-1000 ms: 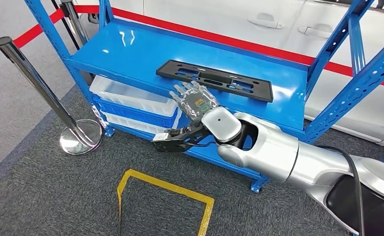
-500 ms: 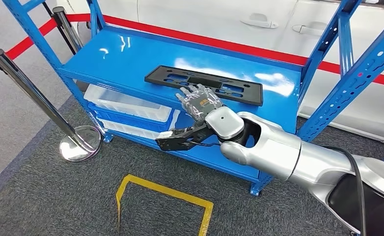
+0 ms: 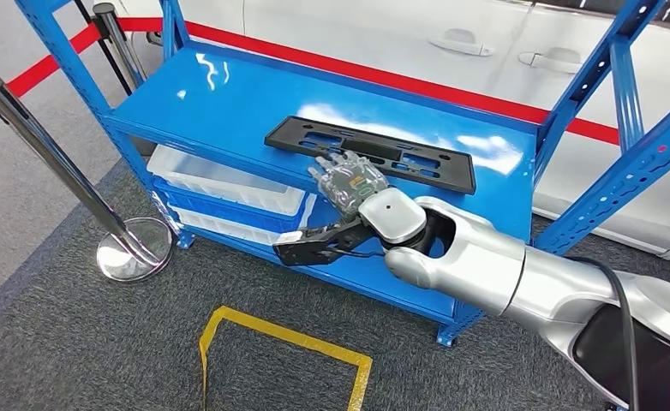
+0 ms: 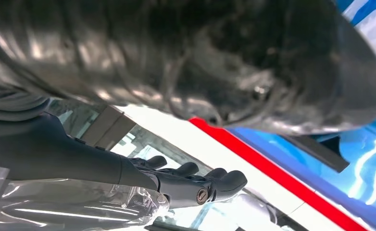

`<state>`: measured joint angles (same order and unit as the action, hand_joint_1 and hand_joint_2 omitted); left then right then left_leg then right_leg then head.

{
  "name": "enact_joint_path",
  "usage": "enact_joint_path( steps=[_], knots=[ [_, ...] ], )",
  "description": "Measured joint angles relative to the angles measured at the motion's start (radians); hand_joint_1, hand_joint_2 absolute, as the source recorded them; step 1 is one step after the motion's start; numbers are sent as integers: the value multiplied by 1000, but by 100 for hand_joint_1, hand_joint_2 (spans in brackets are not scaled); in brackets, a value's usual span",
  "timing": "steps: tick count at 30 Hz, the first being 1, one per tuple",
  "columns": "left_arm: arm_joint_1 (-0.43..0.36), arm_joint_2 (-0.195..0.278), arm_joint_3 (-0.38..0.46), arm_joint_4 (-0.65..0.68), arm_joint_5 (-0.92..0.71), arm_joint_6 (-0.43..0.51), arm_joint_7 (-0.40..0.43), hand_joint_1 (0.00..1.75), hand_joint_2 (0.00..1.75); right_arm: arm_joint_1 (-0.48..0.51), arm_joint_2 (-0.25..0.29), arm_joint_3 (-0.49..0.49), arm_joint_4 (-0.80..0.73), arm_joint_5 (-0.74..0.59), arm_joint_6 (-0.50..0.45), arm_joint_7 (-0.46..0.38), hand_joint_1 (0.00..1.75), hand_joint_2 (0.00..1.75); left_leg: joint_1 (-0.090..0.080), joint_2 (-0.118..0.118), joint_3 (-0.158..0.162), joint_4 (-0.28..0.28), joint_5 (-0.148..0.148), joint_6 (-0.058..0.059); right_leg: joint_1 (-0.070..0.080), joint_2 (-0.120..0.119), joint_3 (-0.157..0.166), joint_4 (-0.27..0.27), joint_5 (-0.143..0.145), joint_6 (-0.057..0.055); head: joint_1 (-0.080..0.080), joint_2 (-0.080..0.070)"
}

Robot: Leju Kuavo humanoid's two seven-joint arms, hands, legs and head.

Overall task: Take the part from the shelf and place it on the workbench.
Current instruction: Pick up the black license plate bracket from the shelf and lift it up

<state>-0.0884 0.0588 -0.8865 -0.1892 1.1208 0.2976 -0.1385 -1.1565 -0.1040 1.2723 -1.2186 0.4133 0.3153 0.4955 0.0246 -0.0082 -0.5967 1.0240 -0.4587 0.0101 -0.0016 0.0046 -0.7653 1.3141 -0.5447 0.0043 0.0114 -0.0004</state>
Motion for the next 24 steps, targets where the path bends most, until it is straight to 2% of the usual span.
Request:
enact_joint_path(
  steps=[1,3,4,5,7,9,10,11,13,14,15,16,18,19,20,21,24],
  knots=[
    [1,0,0,0,0,0,0,0,0,2,0,1,1,0,0,-1,0,0,0,-1,5,0,-4,0,0,-1,0,-21,30,-3,0,0],
    [2,0,0,0,0,0,0,0,0,2,0,2,3,0,0,-4,0,0,0,-4,18,-2,-12,-3,4,1,51,-147,111,-15,0,0],
    [1,-1,0,0,0,0,0,0,0,0,0,2,4,0,0,-4,0,0,-1,-6,24,-3,-16,-7,8,2,79,-208,136,-22,-1,0],
    [0,-2,0,0,0,0,0,0,0,-2,0,2,5,0,0,-5,0,0,-2,-7,26,-5,-19,-11,12,2,100,-250,147,-28,0,0],
    [-1,-4,0,0,0,0,1,0,0,-4,1,3,6,0,1,-6,0,0,-2,-7,27,-10,-19,-23,18,2,114,-276,141,-35,0,0],
    [0,-4,0,0,0,0,1,0,0,-4,2,3,8,0,2,-6,0,0,-2,-5,29,-9,-27,-33,12,0,124,-291,141,-40,1,0],
    [0,-5,0,0,0,0,1,0,0,-5,3,4,9,1,2,-6,0,0,-2,-3,22,12,-41,-37,8,-1,131,-298,141,-44,0,0],
    [1,-6,0,0,0,-1,0,0,0,-6,4,5,10,1,2,-6,0,0,-3,-1,3,54,-63,-39,5,-2,138,-304,142,-48,-2,0],
    [0,-7,0,0,0,-2,-1,0,0,-6,6,10,13,2,3,-7,0,0,-3,2,-65,182,-115,-42,8,-3,142,-306,139,-54,-5,0],
    [0,-7,0,0,0,-3,-2,0,0,-5,7,13,15,3,3,-7,0,0,-3,2,-98,236,-127,-43,9,-3,143,-306,137,-56,-5,0],
    [1,-7,0,0,0,-4,-2,0,0,-3,8,17,17,3,4,-7,0,0,-3,2,-118,259,-121,-44,11,-3,144,-304,135,-57,-5,0],
    [2,-7,0,0,0,-5,-3,0,0,-2,9,20,19,4,4,-8,0,0,-3,2,-118,243,-96,-44,12,-2,146,-303,133,-58,-6,0],
    [4,-7,0,0,0,-6,-4,0,0,-2,11,23,21,6,4,-8,0,0,-3,3,-72,122,-20,-40,12,0,151,-297,125,-54,-6,0],
    [3,-7,0,0,0,-6,-4,0,0,-3,11,23,23,7,4,-8,0,0,-5,3,-45,59,5,-36,14,1,150,-291,121,-50,-6,0],
    [2,-7,0,0,0,-6,-4,0,0,-4,12,24,24,8,3,-8,0,0,-7,3,-26,16,18,-33,16,2,149,-287,117,-46,-6,0],
    [1,-7,0,0,0,-7,-5,0,0,-4,12,24,26,9,3,-9,0,0,-9,2,-17,-3,18,-29,17,2,148,-284,115,-42,-6,0],
    [1,-9,0,0,0,-8,-5,0,0,-6,13,25,29,10,3,-12,0,0,-7,1,-10,-12,19,-15,18,0,145,-278,108,-28,-5,0]
  ],
)
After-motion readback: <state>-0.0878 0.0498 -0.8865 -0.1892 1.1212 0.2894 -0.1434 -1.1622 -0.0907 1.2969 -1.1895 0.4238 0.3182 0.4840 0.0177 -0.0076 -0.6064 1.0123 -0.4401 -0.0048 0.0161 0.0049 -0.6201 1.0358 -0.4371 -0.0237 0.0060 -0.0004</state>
